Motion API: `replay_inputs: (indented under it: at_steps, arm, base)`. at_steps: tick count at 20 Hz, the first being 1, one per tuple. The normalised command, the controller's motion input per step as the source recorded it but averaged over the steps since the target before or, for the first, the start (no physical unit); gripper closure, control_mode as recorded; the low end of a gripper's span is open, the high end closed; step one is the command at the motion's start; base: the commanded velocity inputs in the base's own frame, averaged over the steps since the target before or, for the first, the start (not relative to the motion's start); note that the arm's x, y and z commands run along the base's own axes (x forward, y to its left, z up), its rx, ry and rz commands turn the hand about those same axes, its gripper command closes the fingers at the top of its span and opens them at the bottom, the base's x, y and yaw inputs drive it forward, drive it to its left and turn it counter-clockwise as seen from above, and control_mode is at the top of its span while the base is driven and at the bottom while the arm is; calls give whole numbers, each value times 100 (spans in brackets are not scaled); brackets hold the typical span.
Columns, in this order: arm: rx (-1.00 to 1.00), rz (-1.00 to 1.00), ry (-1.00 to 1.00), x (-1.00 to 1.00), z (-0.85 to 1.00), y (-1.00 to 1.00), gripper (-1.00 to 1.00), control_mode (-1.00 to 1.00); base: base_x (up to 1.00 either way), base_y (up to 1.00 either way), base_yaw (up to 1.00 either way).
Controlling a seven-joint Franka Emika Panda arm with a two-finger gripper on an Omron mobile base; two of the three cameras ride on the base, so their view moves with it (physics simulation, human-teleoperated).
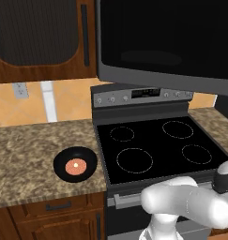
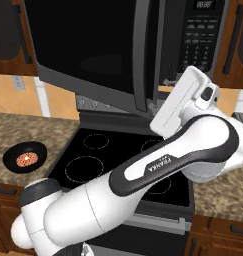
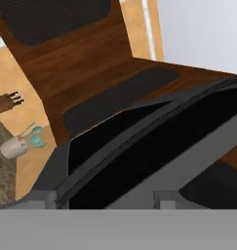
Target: Open the microwave, place the bowl with waffle inside the microwave, then close the microwave door and turn it on.
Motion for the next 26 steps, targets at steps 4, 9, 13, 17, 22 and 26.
replay_inputs:
  at_steps: [4,9,13,17,22,26]
  arm:
    - [4,-17,-13,0,-10,-100,-100,-100]
    - [-19,-26,-6,-21,-93,-51,-100,-100]
    - [-18,-14,7,15,-100,-71,-100,-100]
    - [-14,-3,0,39,-51,23,-100,-100]
    - [-20,-20,2,33,-20,99,-100,-100]
    - [-9,-18,13,18,-40,100,-100,-100]
  base:
    - [0,0,0]
    - [0,0,0]
    - [0,0,0]
    - [0,0,0]
    - [0,0,0]
    - [0,0,0]
